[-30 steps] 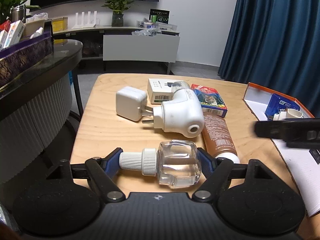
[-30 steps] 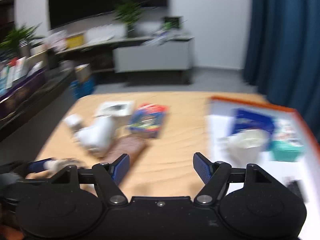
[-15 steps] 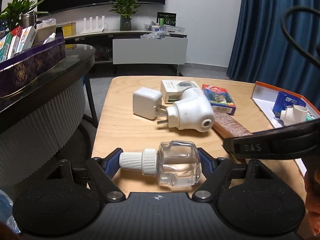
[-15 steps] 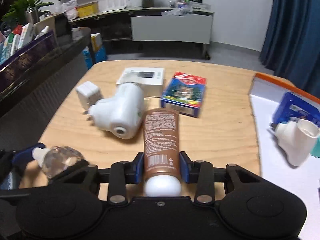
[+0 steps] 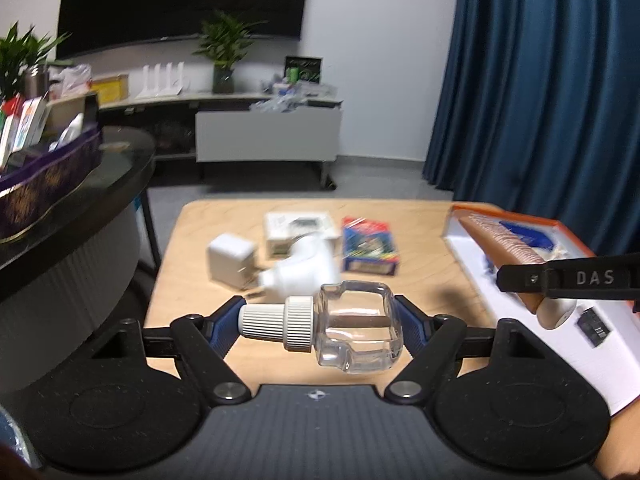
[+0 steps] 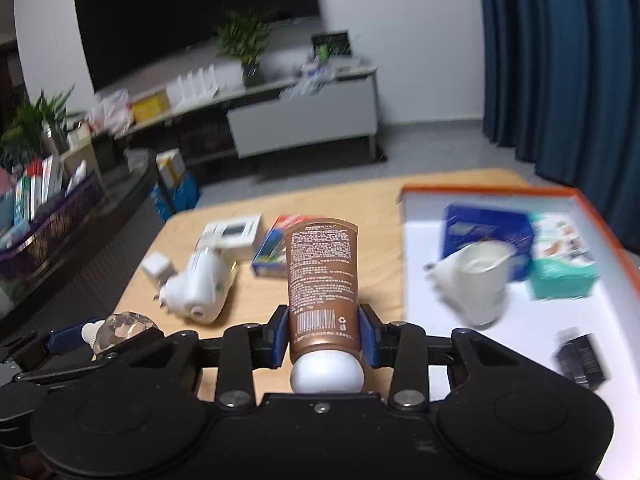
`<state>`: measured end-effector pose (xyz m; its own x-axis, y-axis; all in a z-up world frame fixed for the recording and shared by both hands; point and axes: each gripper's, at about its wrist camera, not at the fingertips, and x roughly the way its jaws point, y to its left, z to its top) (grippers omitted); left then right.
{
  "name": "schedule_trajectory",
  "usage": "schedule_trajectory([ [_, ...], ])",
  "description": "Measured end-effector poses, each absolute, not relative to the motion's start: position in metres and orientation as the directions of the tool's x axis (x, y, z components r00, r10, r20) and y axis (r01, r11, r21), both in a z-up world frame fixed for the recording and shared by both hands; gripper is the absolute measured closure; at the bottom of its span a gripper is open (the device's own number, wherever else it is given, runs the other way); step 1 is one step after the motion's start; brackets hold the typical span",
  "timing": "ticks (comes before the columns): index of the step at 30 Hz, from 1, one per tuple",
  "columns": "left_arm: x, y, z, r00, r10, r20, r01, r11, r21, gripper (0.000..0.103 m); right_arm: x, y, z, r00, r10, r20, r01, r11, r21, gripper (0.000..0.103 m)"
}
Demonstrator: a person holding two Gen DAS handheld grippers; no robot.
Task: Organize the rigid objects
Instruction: 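Carry the glass bottle with the left tool while the right tool carries the tube toward the tray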
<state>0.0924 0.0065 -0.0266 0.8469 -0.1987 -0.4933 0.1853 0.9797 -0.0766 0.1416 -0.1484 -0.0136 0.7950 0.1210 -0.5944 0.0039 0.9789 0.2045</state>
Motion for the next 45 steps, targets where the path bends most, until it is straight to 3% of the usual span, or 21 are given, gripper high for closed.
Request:
schedule_trajectory([
  [17, 0.067, -0.123, 0.016, 0.792, -0.417, -0.445, 0.39, 0.907, -0.156, 0.023, 0.041, -0.295, 0.016, 0.876, -0.13, -0.465, 0.227, 0.961, 0.159, 0.059],
  [28, 0.049, -0.148, 0.016, 0.796, -0.365, -0.482, 0.343, 0.929, -0.137, 0.023, 0.019, -0.312, 0.004, 0.893, -0.09, -0.442, 0.191, 0.963, 0.19, 0.059],
  [45, 0.03, -0.157, 0.024, 0.819, -0.336, -0.464, 0.322, 0.94, -0.112, 0.023, 0.009, -0.313, 0.005, 0.898, -0.073, -0.434, 0.167, 0.969, 0.182, 0.058],
])
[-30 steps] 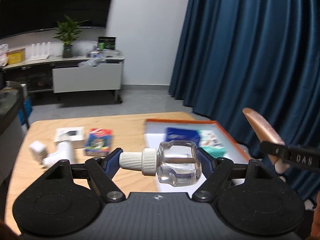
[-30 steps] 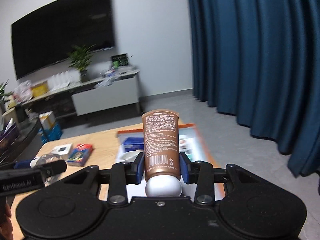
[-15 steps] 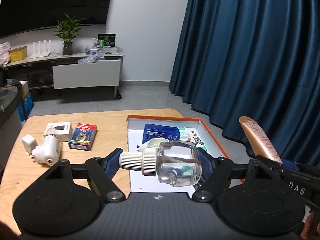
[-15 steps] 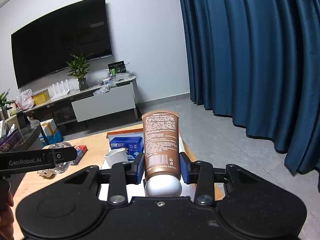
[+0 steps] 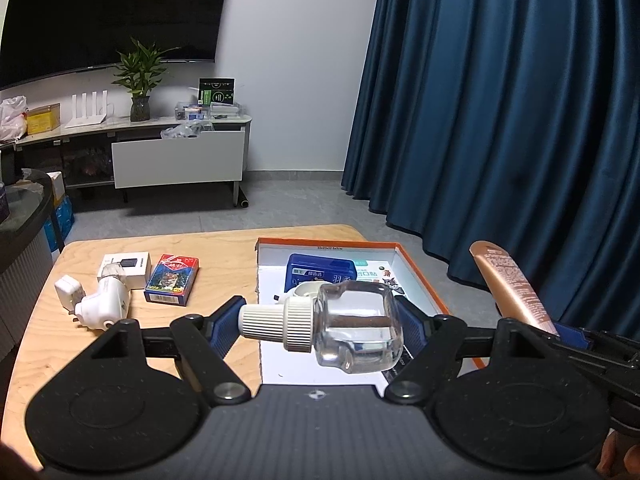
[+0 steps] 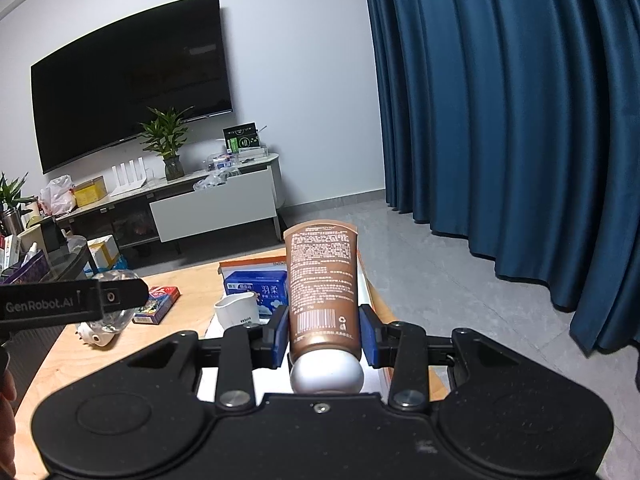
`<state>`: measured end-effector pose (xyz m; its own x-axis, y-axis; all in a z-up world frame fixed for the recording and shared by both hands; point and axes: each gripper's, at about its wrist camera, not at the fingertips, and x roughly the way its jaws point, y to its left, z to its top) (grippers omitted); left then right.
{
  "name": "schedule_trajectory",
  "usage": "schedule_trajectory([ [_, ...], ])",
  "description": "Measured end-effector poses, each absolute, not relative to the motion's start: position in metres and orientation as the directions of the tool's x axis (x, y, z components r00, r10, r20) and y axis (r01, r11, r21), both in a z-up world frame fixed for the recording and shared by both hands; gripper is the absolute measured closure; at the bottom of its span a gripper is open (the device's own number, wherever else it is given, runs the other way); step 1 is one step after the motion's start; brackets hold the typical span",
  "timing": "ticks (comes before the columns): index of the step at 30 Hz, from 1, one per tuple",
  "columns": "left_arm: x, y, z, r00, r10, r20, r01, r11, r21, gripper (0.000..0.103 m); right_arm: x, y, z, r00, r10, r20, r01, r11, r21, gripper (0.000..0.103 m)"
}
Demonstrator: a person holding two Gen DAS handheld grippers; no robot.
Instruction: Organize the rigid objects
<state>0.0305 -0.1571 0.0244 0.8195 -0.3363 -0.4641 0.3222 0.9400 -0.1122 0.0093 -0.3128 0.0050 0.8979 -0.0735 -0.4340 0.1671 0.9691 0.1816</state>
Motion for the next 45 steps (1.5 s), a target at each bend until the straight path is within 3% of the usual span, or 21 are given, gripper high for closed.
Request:
schedule_trajectory([
  [45, 0.02, -0.159, 0.023, 0.821, -0.337, -0.461, 0.315, 0.941, -0.126, 0.023, 0.006, -0.311, 0.003, 0.901, -0.07, -0.428, 0.15, 0.976, 0.157, 0.058],
])
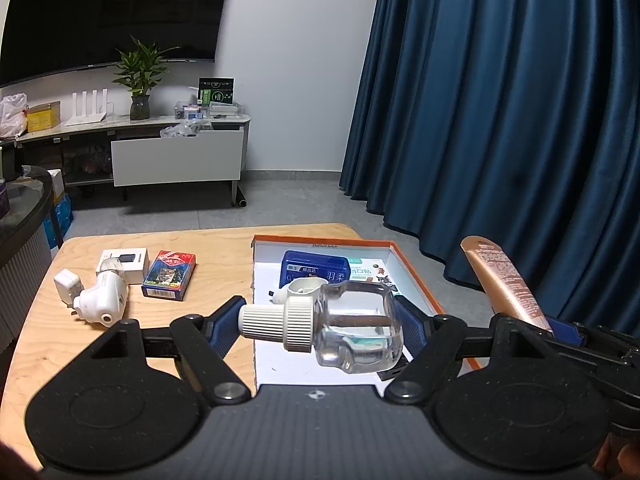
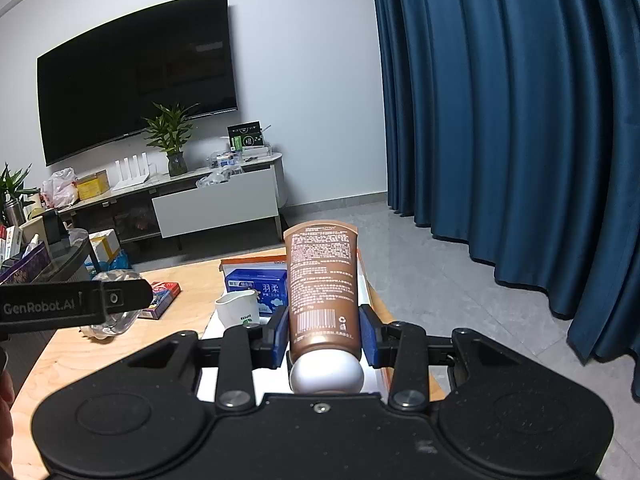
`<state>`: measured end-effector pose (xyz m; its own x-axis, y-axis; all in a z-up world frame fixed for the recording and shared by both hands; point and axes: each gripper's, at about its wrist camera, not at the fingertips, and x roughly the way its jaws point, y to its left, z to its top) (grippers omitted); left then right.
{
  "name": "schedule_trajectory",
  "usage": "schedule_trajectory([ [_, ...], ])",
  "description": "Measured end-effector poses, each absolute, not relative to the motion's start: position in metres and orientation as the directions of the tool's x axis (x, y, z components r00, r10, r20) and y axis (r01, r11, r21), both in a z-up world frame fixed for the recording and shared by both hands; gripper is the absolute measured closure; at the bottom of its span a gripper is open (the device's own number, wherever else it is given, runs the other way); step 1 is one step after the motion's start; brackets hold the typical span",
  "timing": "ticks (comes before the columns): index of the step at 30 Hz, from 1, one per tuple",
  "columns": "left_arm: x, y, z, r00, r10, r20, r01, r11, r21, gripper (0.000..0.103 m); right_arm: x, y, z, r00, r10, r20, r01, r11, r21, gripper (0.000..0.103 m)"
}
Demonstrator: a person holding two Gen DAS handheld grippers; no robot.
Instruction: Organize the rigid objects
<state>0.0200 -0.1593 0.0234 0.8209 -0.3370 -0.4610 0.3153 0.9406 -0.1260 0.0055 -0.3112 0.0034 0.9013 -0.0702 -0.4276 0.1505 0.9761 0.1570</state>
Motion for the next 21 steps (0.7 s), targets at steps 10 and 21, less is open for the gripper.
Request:
schedule_trajectory([
  [10, 0.0197, -0.1566, 0.0208, 0.817, -0.35, -0.458, 0.324, 0.936, -0.137, 0.023, 0.007, -0.3093, 0.0027, 0.9, -0.074, -0.43, 0.152, 0.977, 0.149, 0.058],
  [21, 0.0197, -0.1565, 0.0204, 0.819, -0.347, -0.457, 0.322, 0.937, -0.136, 0.023, 0.0087, -0.313, 0.0047, 0.904, -0.069, -0.421, 0.142, 0.979, 0.144, 0.058],
])
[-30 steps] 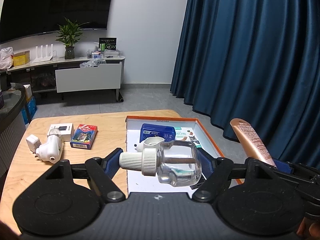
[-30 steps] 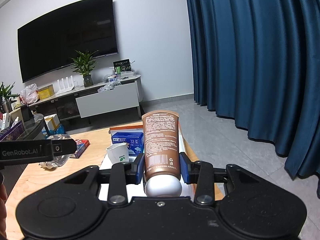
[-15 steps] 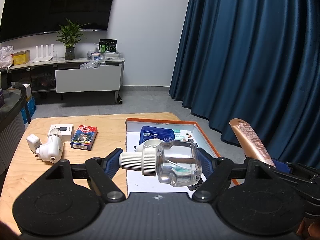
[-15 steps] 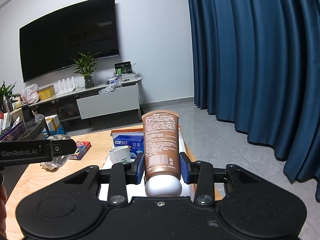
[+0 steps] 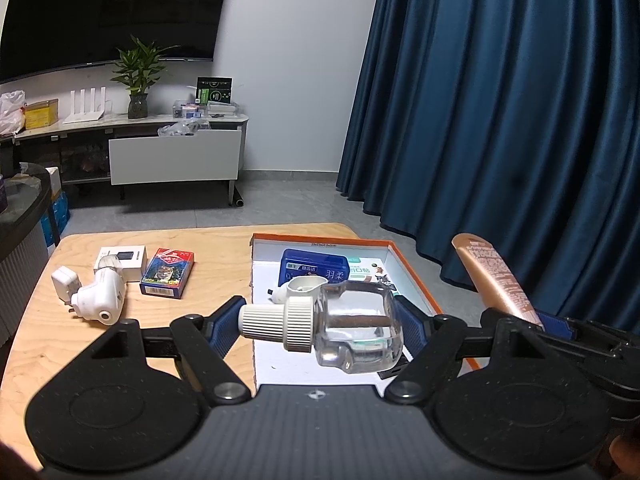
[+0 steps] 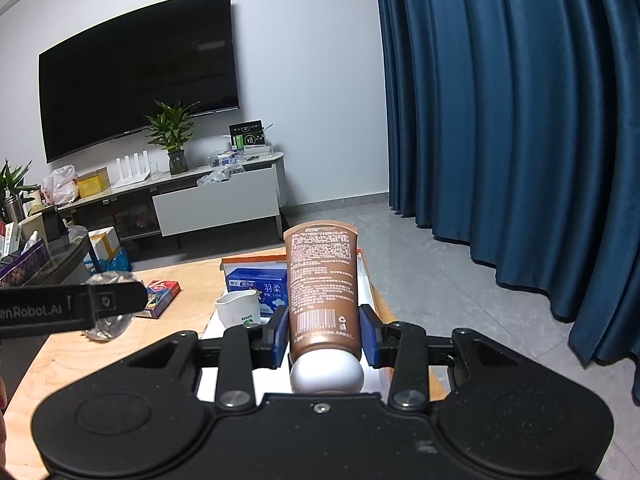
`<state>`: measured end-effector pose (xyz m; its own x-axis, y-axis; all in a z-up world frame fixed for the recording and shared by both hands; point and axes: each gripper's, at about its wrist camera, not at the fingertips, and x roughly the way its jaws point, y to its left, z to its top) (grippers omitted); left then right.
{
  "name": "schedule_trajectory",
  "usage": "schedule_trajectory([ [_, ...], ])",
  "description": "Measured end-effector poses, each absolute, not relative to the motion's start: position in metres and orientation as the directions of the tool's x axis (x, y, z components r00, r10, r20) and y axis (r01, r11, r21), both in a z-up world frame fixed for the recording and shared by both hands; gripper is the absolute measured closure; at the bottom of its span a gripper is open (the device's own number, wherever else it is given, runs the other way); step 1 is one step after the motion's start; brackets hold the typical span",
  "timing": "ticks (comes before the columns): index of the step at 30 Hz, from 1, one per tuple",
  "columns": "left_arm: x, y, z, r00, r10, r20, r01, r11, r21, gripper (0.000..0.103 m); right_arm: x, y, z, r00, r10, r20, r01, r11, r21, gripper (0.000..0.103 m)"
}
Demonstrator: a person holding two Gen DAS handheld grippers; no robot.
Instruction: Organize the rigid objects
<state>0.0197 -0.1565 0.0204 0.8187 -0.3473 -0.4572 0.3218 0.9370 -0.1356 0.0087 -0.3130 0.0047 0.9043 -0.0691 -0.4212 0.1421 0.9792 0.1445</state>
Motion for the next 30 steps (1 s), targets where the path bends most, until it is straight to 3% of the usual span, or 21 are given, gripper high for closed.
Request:
schedule_trajectory([
  [30, 0.0189, -0.1509, 0.0177, 0.813, -0.351, -0.464, 0.313, 0.936, -0.159, 0.023, 0.0095, -0.312, 0.0031, 0.905, -0.061, -0.421, 0.13, 0.982, 0.137, 0.058],
])
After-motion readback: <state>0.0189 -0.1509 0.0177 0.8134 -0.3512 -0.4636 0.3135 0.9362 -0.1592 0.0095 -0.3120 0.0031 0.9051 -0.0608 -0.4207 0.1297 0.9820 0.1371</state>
